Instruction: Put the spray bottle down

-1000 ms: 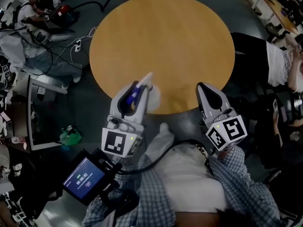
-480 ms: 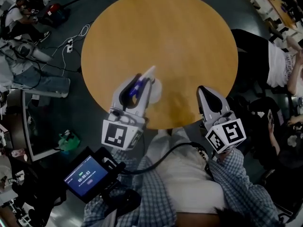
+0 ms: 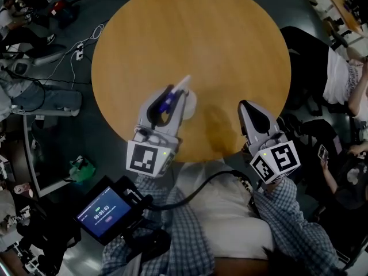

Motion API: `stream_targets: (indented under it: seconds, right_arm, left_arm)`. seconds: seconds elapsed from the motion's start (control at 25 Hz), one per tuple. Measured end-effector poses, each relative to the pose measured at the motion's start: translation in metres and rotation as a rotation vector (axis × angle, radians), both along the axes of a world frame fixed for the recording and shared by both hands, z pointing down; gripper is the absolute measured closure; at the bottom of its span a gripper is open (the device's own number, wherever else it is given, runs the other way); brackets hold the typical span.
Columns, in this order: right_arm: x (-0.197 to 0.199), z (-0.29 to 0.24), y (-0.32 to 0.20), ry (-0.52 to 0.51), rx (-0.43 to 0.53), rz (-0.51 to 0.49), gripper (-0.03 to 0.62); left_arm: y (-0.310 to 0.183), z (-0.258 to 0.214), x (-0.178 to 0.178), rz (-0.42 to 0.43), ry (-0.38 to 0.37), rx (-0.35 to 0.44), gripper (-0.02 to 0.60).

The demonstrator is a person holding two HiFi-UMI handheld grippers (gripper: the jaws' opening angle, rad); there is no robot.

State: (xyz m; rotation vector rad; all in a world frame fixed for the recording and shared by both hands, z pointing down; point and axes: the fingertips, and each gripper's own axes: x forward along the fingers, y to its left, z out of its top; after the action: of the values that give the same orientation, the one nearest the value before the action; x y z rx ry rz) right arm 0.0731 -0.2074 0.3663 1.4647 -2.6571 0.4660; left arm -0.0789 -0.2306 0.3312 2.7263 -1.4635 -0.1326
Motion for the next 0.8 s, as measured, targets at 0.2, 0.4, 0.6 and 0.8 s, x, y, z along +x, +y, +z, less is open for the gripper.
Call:
stream_targets:
  seconds: [0.2, 0.4, 0.6, 0.8]
  right_arm:
    - [-0.001, 0.005, -0.006, -0.015, -0.024, -0.012, 0.589]
    - [-0.004, 0.007, -0.004, -0.012, -0.024, -0.023, 0.589]
    - [-0.006, 0.006, -0.001, -0.014, -0.026, -0.029, 0.589]
    - [-0.007, 0.005, 0.004, -0.012, -0.024, -0.036, 0.589]
  left_arm:
    - [0.002, 0.002, -0.004, -0.016, -0.007, 0.007, 0.479]
    - [0.013, 0.001, -0.008, -0.05, 0.004, 0.026, 0.479]
    - [0.021, 0.003, -0.008, -0.07, -0.005, 0.042, 0.477]
    - [0.028, 0.004, -0.005, -0.076, -0.018, 0.054, 0.477]
